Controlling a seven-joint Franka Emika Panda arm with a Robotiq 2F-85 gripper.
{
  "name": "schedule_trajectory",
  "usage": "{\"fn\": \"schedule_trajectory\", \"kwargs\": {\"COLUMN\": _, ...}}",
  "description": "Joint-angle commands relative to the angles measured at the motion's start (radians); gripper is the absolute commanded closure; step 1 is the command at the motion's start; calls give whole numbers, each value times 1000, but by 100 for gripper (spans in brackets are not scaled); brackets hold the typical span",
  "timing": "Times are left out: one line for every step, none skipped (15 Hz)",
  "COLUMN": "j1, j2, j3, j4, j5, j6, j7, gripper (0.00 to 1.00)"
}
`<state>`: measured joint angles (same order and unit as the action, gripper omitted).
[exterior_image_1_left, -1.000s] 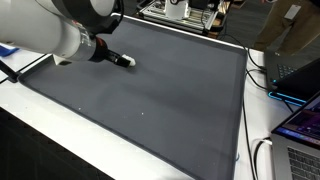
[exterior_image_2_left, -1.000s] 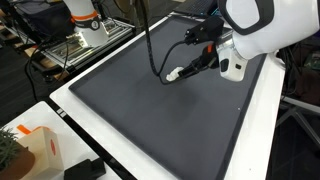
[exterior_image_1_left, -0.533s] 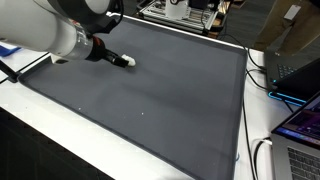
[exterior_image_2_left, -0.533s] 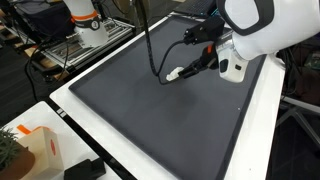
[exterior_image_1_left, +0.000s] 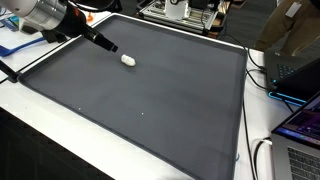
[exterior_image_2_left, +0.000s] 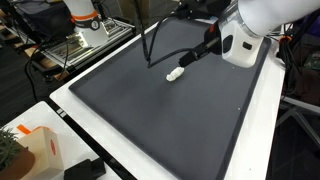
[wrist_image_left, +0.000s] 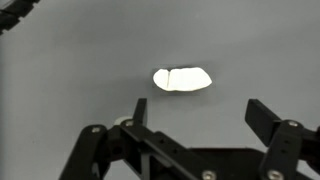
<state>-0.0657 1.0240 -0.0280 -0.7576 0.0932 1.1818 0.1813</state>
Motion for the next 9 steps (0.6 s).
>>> {"fn": "schedule_trajectory", "kwargs": {"j1": -6, "j2": -137, "j3": -2, "j4": -239, "j5": 32, "j6": 120, "j7": 40, "gripper": 0}}
{"fn": "schedule_trajectory", "kwargs": {"j1": -1, "j2": -159, "j3": -8, "j4": -281, "j5": 22, "j6": 162, "j7": 41, "gripper": 0}}
{"fn": "schedule_trajectory", "kwargs": {"j1": 4, "j2": -180, "j3": -11, "j4": -325, "j5": 7, "j6": 203, "j7": 24, "gripper": 0}}
{"fn": "schedule_trajectory", "kwargs": {"j1": 9, "j2": -201, "j3": -15, "j4": -369, "j5": -9, "j6": 253, "j7": 9, "gripper": 0}}
{"fn": "schedule_trajectory", "kwargs": {"j1": 9, "j2": -221, "j3": -13, "j4": -413, "j5": -11, "j6": 294, "j7": 1, "gripper": 0}}
{"fn": "schedule_trajectory", "kwargs": {"j1": 5, "j2": -241, "j3": -8, "j4": -457, "j5": -3, "j6": 335, "j7": -9, "gripper": 0}}
{"fn": "schedule_trajectory", "kwargs": {"j1": 5, "j2": -262, "j3": -5, "j4": -503, "j5": 1, "j6": 366, "j7": -15, "gripper": 0}}
{"fn": "schedule_trajectory", "kwargs": {"j1": 5, "j2": -282, "j3": -6, "j4": -543, "j5": 3, "j6": 392, "j7": -30, "gripper": 0}}
{"fn": "schedule_trajectory", "kwargs": {"j1": 3, "j2": -305, "j3": -4, "j4": -587, "j5": 2, "j6": 407, "j7": -48, "gripper": 0}}
